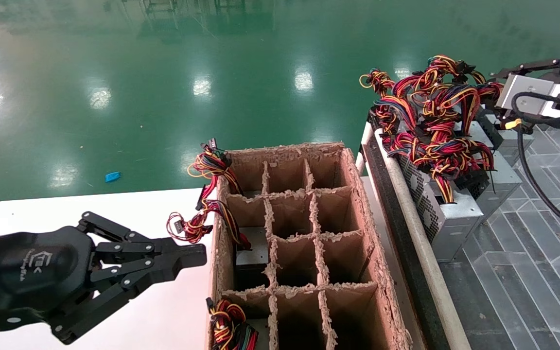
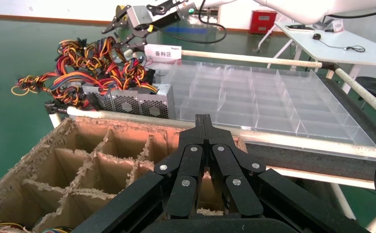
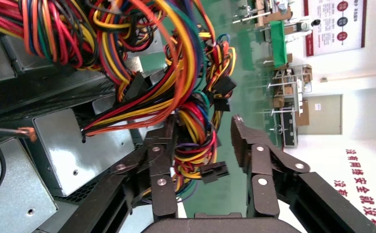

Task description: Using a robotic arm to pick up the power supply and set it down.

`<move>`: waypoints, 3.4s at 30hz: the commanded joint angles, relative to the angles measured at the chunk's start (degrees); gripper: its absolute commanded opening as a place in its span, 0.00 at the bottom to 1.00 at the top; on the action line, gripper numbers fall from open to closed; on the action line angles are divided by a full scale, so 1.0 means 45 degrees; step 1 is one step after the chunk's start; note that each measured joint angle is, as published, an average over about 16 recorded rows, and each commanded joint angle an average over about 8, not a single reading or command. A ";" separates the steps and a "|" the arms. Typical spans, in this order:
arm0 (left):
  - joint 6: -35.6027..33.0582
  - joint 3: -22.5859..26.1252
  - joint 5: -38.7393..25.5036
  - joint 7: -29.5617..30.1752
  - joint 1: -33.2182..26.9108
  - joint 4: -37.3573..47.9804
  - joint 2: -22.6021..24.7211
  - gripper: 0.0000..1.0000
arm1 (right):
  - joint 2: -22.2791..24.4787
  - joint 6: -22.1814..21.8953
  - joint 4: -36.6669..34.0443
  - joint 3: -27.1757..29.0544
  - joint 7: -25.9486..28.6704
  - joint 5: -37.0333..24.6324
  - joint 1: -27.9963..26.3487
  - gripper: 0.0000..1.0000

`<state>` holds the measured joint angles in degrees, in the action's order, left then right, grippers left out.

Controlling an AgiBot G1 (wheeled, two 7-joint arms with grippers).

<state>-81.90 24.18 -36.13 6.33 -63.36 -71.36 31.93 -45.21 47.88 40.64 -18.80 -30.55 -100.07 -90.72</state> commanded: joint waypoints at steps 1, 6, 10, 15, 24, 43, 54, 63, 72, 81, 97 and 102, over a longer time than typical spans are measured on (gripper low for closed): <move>0.0000 0.0000 0.0000 0.0000 0.0000 0.0000 0.0000 0.00 | 0.0064 0.0070 0.0135 -0.0004 0.0096 -0.0010 0.0025 1.00; 0.0000 0.0000 0.0000 0.0000 0.0000 0.0000 0.0000 0.00 | 0.0241 0.0626 0.0473 0.0136 0.0786 0.0393 0.0103 1.00; 0.0000 0.0000 0.0000 0.0000 0.0000 0.0000 0.0000 0.00 | 0.0390 0.1431 0.0432 0.0323 0.1499 0.0970 -0.0083 1.00; 0.0000 0.0000 0.0000 0.0000 0.0000 0.0000 0.0000 0.00 | 0.0547 0.2403 0.0114 0.0727 0.2100 0.1952 -0.0499 1.00; 0.0000 0.0000 0.0000 0.0000 0.0000 0.0000 0.0000 0.00 | 0.0774 0.3082 -0.0338 0.1264 0.1941 0.3002 -0.0742 1.00; 0.0000 0.0001 0.0000 0.0000 0.0000 0.0000 0.0000 0.00 | 0.1034 0.3990 -0.0086 0.1827 0.2040 0.4663 -0.0291 1.00; 0.0000 0.0001 0.0001 0.0000 0.0000 0.0000 0.0000 0.11 | 0.1267 0.4823 0.1345 0.1567 0.3410 0.6203 0.1001 1.00; 0.0000 0.0001 0.0001 0.0000 0.0000 0.0000 0.0000 1.00 | 0.1460 0.5517 0.2504 0.1383 0.4529 0.7509 0.2064 1.00; 0.0000 0.0001 0.0001 -0.0001 0.0000 0.0000 0.0000 1.00 | 0.1655 0.6215 0.3668 0.1198 0.5652 0.8820 0.3131 1.00; 0.0000 0.0001 0.0001 -0.0001 0.0000 0.0000 0.0000 1.00 | 0.1850 0.6917 0.4839 0.1011 0.6783 1.0140 0.4205 1.00; 0.0001 0.0002 0.0001 -0.0001 0.0000 0.0000 -0.0001 1.00 | 0.2197 0.8161 0.6915 0.0681 0.8786 1.2478 0.6107 1.00; 0.0002 0.0001 0.0001 -0.0001 0.0001 0.0001 -0.0001 1.00 | 0.2279 0.8447 0.7397 0.0609 0.9224 1.3025 0.6550 1.00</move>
<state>-81.89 24.18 -36.12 6.32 -63.35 -71.35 31.93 -35.08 85.43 73.16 -15.94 10.23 -42.32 -61.95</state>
